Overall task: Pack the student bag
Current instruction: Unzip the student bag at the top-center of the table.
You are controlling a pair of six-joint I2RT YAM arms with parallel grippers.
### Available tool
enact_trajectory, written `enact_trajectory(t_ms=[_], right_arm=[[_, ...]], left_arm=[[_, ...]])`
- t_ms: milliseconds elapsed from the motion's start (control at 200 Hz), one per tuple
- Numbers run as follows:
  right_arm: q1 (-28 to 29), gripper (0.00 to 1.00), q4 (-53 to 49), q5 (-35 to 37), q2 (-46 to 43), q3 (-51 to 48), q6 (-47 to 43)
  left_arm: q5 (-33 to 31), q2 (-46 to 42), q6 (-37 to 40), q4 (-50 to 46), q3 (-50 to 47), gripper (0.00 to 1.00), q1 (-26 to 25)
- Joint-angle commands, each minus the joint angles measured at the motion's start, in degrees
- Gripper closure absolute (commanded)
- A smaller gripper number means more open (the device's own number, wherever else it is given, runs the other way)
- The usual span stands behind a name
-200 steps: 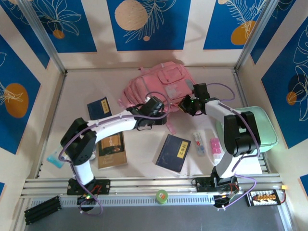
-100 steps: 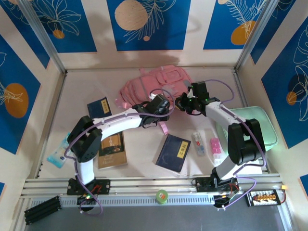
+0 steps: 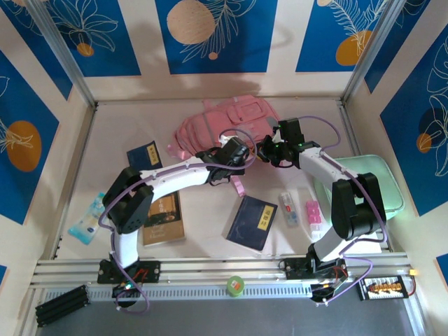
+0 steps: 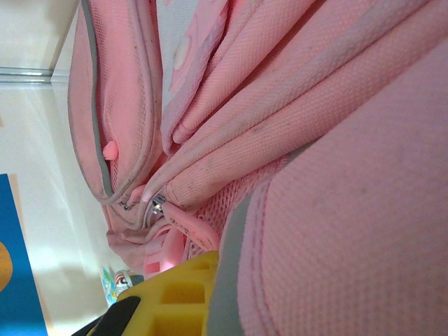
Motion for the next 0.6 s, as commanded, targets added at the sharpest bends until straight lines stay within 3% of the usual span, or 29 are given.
enact_trajectory(t_ms=[0,305,595], right_arm=[[0.7,1.0,1.0,-4.8,-2.9,2.8,-0.3],[1.0,1.0,0.4,-4.7,-3.1,3.2,-0.6],[1.0,1.0,-1.1,-5.1,-2.5,5.8,-1.3]], left_arm=[[-0.3,1.5,-1.2,0.4,0.7,0.69,-0.3],[-2.6,1.7,-0.5,-1.2,3.1,0.73,0.1],[5.6,-3.7,-5.2,2.3,-5.7,0.66,-0.1]])
